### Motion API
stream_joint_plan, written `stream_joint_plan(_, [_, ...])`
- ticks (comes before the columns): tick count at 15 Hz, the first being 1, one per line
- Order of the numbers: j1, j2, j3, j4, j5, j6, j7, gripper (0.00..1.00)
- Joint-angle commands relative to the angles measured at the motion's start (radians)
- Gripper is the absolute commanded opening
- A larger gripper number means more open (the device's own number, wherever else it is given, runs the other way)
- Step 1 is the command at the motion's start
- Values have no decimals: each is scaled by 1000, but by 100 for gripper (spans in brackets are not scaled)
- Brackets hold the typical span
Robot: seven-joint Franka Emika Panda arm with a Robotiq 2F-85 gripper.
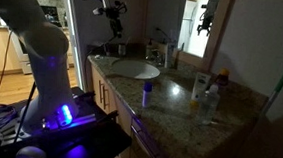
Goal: Move the cup from the left to the right of the tap
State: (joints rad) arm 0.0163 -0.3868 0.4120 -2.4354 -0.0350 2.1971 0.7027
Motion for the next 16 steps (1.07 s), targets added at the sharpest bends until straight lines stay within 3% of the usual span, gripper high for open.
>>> stream_joint_plan(1, [36,6,-34,2,-17,-3,13,100])
stream_joint_plan(8, [41,36,-27,18,-24,-13,7,100])
stream_joint_plan(11, [99,154,1,110,21,8,21,100])
stream_joint_plan(15, [169,347,-2,322,107,-24,129,100])
stream_joint_plan(16, [179,225,-20,197,63,2,105,100])
